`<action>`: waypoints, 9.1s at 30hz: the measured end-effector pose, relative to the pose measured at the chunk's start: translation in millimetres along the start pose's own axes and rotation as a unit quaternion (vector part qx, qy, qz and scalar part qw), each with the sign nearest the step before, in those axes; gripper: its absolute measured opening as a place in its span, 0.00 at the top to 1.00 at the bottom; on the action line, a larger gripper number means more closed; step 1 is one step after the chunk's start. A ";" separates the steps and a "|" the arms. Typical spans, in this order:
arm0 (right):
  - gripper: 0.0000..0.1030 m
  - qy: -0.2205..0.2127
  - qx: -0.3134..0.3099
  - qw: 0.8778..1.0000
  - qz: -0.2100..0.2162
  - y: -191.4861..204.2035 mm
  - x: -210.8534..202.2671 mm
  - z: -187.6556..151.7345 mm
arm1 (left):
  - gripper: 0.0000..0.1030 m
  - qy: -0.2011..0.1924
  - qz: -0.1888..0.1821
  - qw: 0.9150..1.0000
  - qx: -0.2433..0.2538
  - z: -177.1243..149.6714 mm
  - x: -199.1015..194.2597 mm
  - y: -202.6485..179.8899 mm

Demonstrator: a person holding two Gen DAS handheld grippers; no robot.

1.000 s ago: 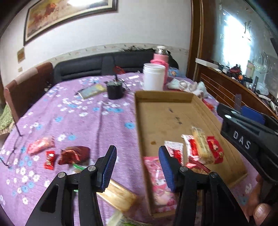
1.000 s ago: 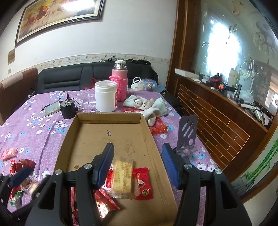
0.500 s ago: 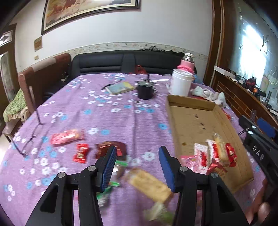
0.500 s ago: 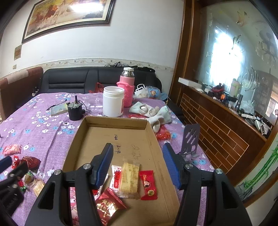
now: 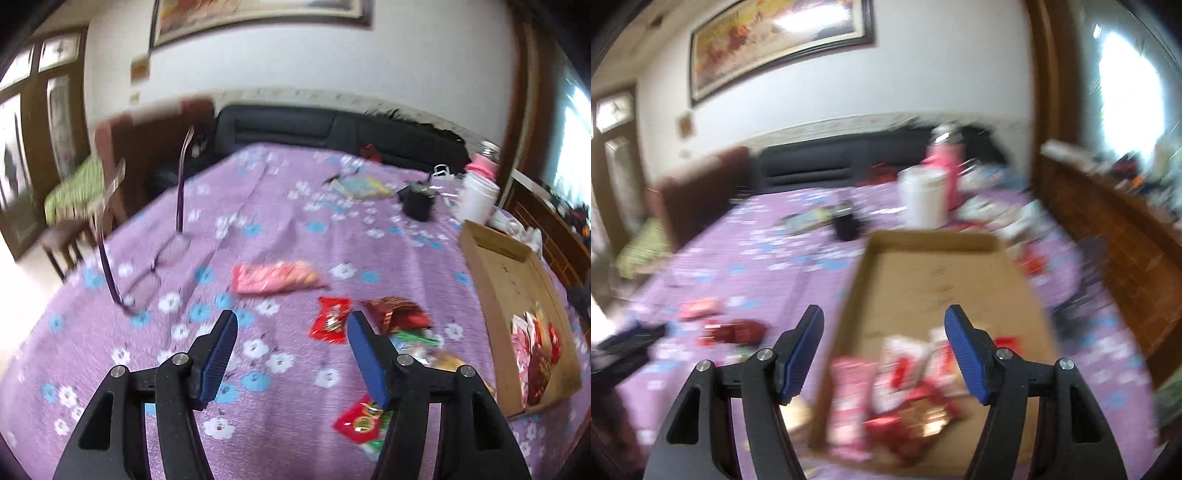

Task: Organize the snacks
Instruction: 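Move both grippers back over the scattered snacks on the tablecloth, then grasp a red wrapped candy with the left gripper while the right grasps a green-wrapped candy, then carry the green-wrapped candy over the tray with the right gripper while the left carries the red candy toward it, then lower both candies into the tray and open both grippers to release them, then move both grippers back over the snacks on the tablecloth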

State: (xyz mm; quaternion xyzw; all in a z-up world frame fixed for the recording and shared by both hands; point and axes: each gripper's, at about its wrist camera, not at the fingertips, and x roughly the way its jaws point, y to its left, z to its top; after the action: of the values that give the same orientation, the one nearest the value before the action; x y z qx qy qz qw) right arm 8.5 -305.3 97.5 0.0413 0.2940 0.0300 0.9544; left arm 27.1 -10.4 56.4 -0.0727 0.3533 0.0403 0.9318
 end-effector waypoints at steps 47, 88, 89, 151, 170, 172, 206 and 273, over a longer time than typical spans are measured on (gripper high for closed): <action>0.58 0.216 -0.273 0.928 0.130 97.8 30.6 -76.4 | 0.81 0.102 0.050 0.992 0.062 -18.6 48.9 -14.1; 0.75 0.109 0.043 0.973 0.198 13.0 32.5 -15.8 | 0.82 0.019 -0.035 0.998 0.041 -9.3 4.0 -20.9; 0.75 0.109 0.051 0.973 0.196 8.9 33.7 -15.0 | 0.82 0.019 -0.035 0.998 0.041 -9.5 4.1 -21.2; 0.75 0.067 0.210 0.968 0.123 -101.2 29.4 4.2 | 0.82 0.019 -0.138 0.974 0.180 -14.9 -22.9 -219.7; 0.75 0.116 0.201 0.972 0.043 -111.9 63.3 -9.9 | 0.82 0.039 -0.172 0.955 0.238 -56.4 8.9 -259.5; 0.75 0.118 0.195 0.973 0.044 -110.1 66.6 -9.7 | 0.82 0.032 -0.173 0.954 0.243 -58.4 6.4 -259.5; 0.69 0.108 0.173 0.977 0.056 -99.9 70.3 -5.8 | 0.62 0.037 -0.189 0.946 0.261 -62.7 7.5 -264.4; 0.26 -0.029 0.020 0.989 0.146 -17.2 -6.0 9.7 | 0.51 -0.003 -0.099 0.987 0.124 -20.7 -57.7 -76.9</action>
State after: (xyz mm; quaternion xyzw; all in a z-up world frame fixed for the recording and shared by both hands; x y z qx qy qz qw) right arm 9.6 -323.6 107.2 0.1038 0.2577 0.1623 0.9468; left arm -19.9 -91.0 87.7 0.0090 0.3440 -0.0962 0.9340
